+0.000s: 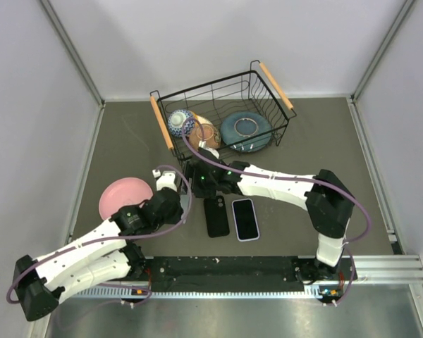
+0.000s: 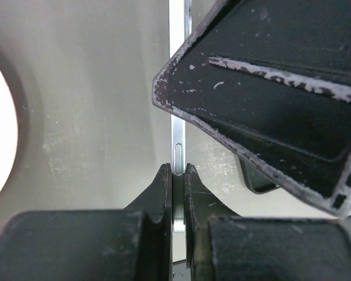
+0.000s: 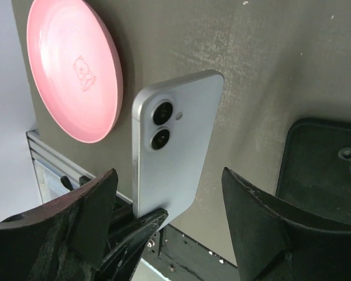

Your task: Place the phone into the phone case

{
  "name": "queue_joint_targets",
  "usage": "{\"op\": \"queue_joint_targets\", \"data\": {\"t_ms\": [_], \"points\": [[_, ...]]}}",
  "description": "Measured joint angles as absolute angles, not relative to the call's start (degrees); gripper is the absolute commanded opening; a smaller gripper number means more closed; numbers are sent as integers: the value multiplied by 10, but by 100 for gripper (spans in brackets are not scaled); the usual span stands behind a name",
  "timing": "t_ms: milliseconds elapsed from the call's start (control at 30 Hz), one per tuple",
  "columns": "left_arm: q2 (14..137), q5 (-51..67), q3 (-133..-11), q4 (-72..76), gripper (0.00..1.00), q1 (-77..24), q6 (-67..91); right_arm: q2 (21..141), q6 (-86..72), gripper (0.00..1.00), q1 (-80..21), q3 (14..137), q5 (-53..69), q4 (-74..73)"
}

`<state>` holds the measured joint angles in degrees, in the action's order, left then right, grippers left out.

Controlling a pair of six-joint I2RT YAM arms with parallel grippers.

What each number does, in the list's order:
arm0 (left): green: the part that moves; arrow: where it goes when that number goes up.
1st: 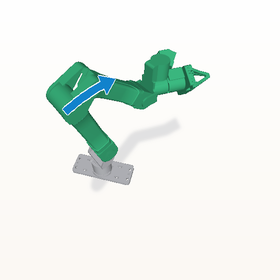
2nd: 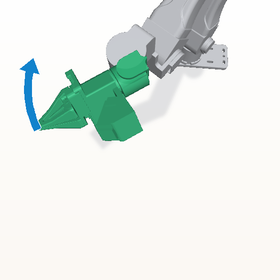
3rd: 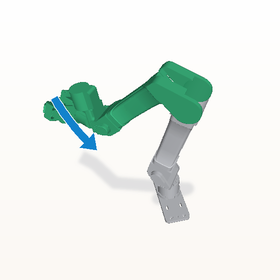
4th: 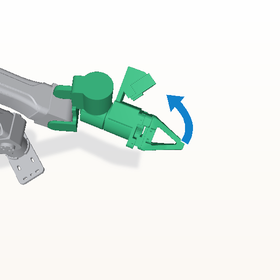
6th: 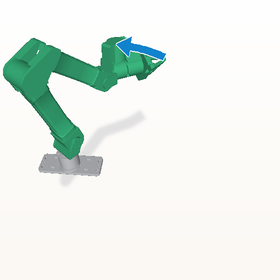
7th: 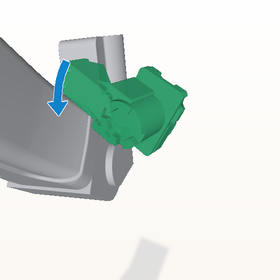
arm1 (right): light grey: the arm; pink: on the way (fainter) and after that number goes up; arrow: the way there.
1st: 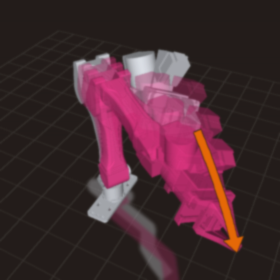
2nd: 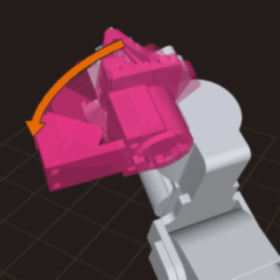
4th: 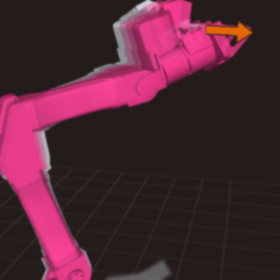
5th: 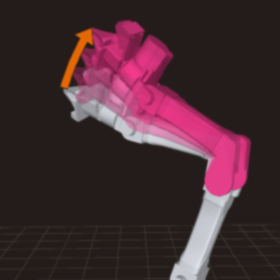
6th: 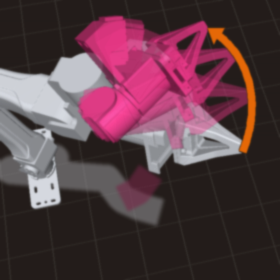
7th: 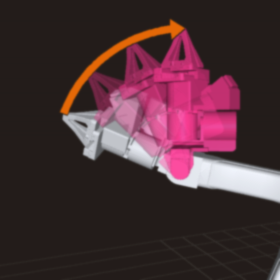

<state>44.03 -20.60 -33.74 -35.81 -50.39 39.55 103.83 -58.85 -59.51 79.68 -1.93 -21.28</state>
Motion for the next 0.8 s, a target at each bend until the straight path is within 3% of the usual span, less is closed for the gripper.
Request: {"op": "queue_joint_targets", "data": {"t_ms": [367, 667, 800], "points": [[489, -192, -306, -335, 1, -504, 422, 1071, -610, 62, -596, 757, 18, -164], [489, -171, -284, -311, 15, -504, 431, 1084, -618, 43, -599, 735, 36, -137], [489, -163, -281, -301, 25, -504, 434, 1084, -621, 42, -599, 728, 38, -126]]}}
